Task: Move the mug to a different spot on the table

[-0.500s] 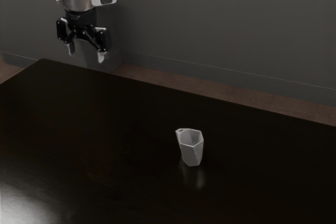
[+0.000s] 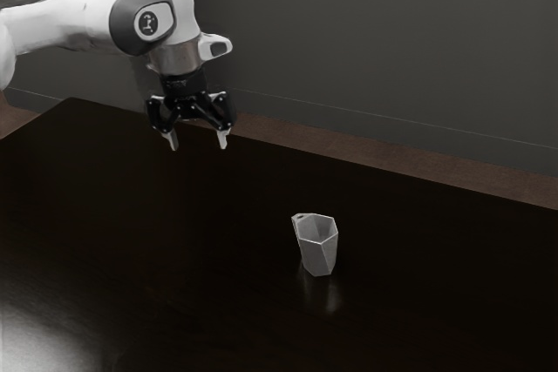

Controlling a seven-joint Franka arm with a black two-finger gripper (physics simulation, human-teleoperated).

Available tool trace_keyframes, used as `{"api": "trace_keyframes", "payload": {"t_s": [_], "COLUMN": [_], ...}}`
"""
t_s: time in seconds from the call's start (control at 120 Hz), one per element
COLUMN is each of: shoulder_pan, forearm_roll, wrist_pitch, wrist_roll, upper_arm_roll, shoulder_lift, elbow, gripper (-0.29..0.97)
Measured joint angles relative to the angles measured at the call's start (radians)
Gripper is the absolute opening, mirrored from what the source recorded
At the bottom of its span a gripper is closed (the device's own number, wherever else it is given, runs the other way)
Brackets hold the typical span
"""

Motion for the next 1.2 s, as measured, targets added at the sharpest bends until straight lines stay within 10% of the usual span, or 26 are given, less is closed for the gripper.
{"api": "trace_keyframes", "payload": {"t_s": [0.35,0.75,1.2], "shoulder_pan": [0.066,0.057,0.013], "forearm_roll": [-0.263,-0.217,-0.185], "wrist_pitch": [0.204,0.273,0.342], "wrist_roll": [-0.329,-0.549,-0.698], "upper_arm_roll": [0.077,-0.034,-0.098], "shoulder_lift": [0.259,0.509,0.543], "elbow": [0.005,0.26,0.242], "gripper": [0.68,0.67,0.66]}}
